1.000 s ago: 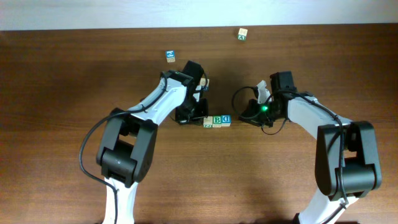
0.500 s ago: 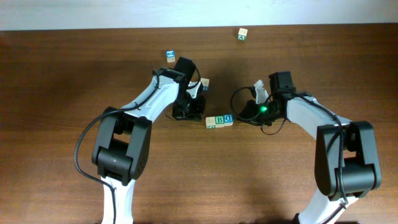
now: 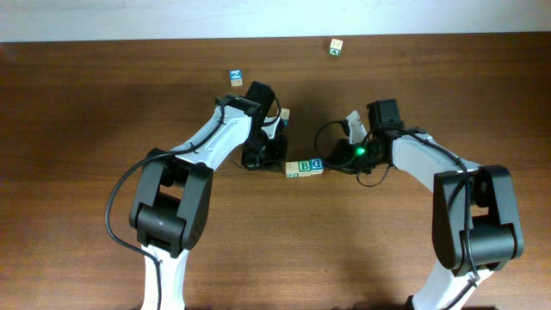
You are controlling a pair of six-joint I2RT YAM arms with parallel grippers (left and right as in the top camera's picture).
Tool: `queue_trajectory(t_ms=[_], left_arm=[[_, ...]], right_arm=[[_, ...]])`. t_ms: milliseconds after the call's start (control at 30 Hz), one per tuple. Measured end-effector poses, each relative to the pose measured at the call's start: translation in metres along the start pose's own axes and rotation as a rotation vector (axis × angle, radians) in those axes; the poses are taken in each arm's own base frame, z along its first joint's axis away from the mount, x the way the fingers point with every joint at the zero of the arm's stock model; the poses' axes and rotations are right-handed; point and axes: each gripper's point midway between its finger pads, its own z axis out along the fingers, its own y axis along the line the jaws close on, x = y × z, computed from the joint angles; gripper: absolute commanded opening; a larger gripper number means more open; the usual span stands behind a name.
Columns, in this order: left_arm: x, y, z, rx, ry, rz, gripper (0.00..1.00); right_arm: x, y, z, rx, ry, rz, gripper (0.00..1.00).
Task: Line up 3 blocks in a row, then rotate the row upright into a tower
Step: 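Press the row ends inward with both grippers to align the blocks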
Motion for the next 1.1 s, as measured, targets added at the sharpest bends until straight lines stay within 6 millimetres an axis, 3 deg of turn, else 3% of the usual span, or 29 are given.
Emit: queue_trajectory(t_ms=[733, 1100], left_arm=[[0.0001, -0.0029, 0.0026, -0.016, -0.007, 0.013, 0.00], [-0.0021, -0.0041, 0.0026, -0.009, -0.016, -0.111, 0.00]], right_arm=[[0.0008, 0.0014, 0.0015, -0.001, 0.003, 0.017, 0.04], [0.0046, 0.0019, 0.0014, -0.005, 0.018, 0.051, 0.04]])
